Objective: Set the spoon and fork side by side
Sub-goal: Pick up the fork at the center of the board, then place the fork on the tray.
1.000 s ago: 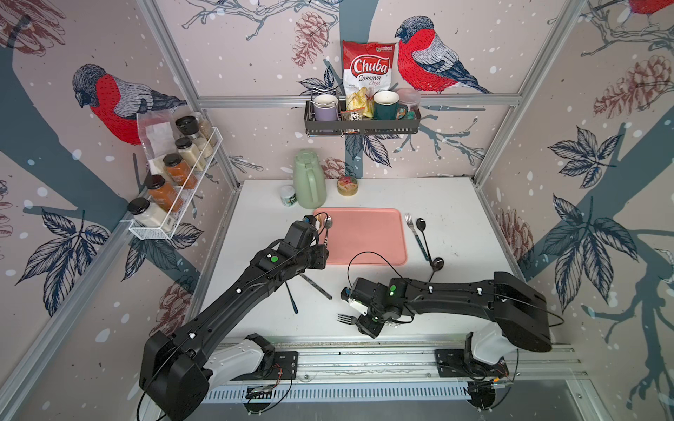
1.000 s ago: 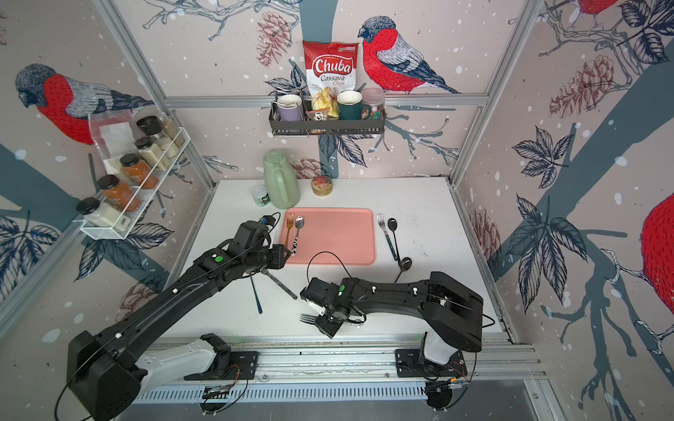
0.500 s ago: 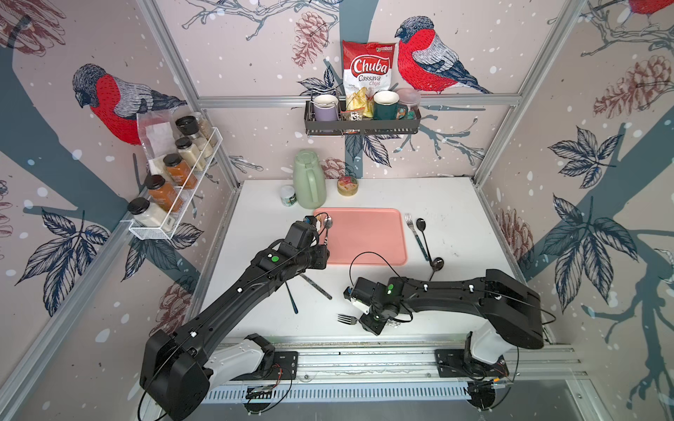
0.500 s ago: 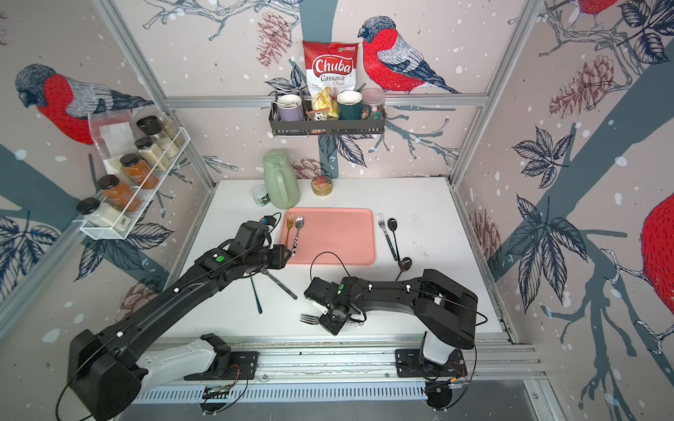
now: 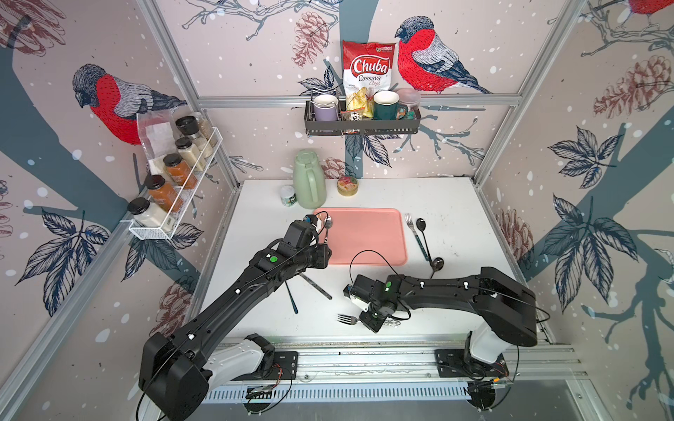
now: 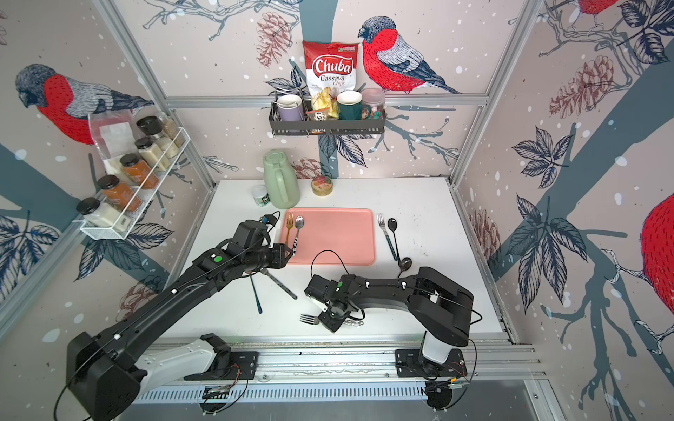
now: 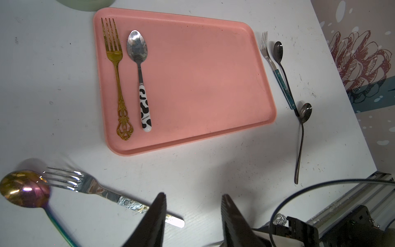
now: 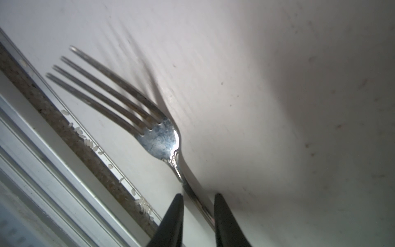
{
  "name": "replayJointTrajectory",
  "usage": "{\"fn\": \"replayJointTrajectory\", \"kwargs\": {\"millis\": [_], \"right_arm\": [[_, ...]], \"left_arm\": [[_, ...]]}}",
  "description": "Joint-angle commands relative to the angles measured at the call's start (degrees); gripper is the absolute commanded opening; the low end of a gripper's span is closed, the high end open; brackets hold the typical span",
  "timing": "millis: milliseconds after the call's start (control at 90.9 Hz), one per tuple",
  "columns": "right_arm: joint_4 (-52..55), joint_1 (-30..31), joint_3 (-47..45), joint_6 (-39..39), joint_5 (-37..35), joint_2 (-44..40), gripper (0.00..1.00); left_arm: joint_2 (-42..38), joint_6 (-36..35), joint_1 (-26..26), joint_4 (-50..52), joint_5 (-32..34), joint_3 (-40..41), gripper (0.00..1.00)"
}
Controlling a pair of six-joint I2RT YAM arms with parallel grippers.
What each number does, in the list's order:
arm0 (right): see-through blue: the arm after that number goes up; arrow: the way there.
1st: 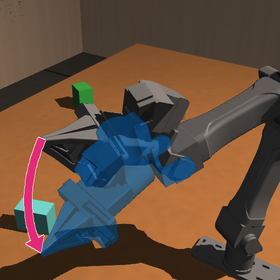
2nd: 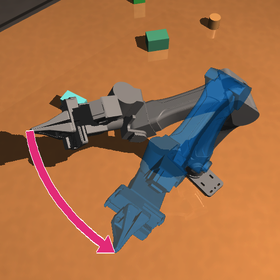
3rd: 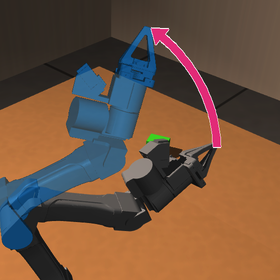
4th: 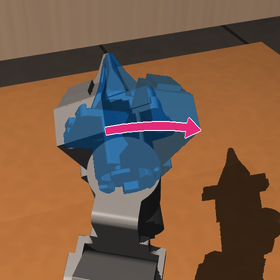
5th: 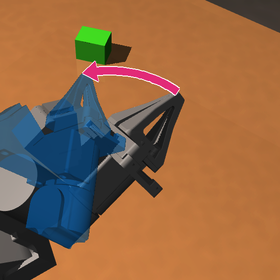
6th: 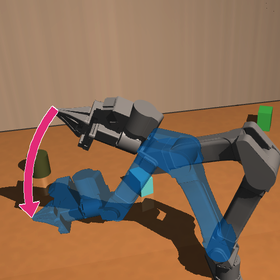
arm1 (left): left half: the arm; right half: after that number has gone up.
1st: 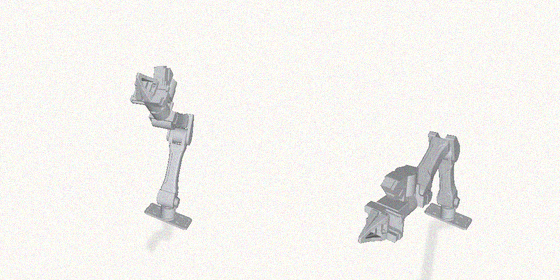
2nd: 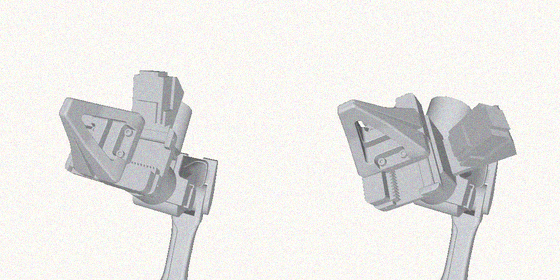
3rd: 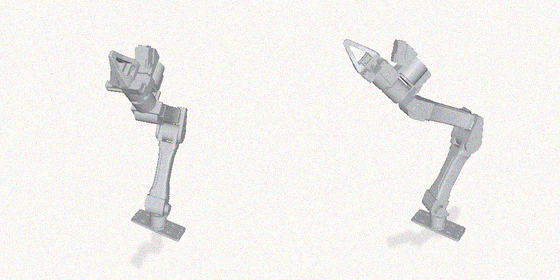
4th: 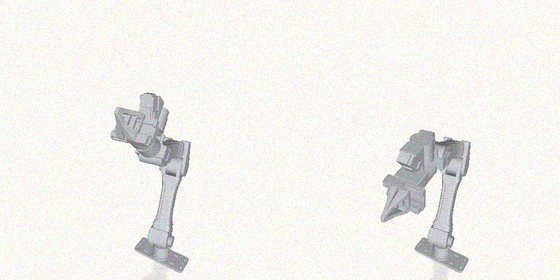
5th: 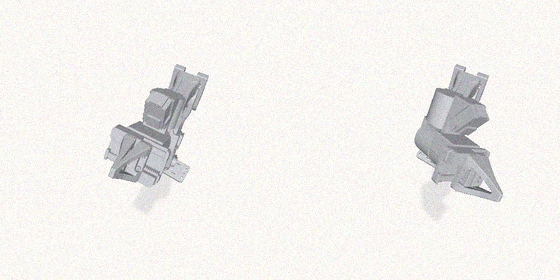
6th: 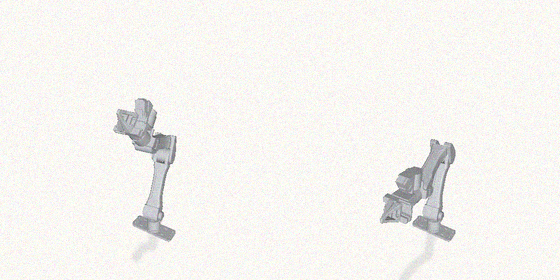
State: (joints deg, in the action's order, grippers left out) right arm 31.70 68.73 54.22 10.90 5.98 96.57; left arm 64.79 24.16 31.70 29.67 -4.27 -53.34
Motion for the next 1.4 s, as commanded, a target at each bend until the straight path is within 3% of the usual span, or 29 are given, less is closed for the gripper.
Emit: {"fn": "replayJointTrajectory", "kwargs": {"millis": [0, 132, 495, 869, 1056, 1387], "right_arm": [[0.24, -0.30, 0.25, 0.62, -0.41, 0.76, 0.23], [0.32, -1.15, 0.52, 0.61, -0.55, 0.94, 0.12], [0.00, -3.54, 1.16, 2.78, -1.52, -1.13, 0.01], [-2.26, -12.15, 7.83, 14.24, -5.99, -5.65, 0.01], [2.22, -15.04, 18.10, 24.61, -15.23, -0.02, 0.01], [14.76, -18.34, 47.06, 33.50, -15.80, 22.95, 0.01]], "left_arm": [[-0.01, 0.29, 0.10, -1.70, 0.15, 0.08, 0.44], [-0.04, 0.34, 0.08, -1.89, 0.05, 0.15, 0.44], [-1.11, 1.25, 0.09, -2.94, 0.42, 1.96, 0.43], [-9.96, 3.69, 0.08, -5.00, 9.93, 8.24, 0.43], [-13.83, 4.78, 0.10, -6.84, 13.84, 12.01, 0.45], [-9.85, 5.16, 0.10, -8.73, 11.68, 12.42, 0.46]]}}
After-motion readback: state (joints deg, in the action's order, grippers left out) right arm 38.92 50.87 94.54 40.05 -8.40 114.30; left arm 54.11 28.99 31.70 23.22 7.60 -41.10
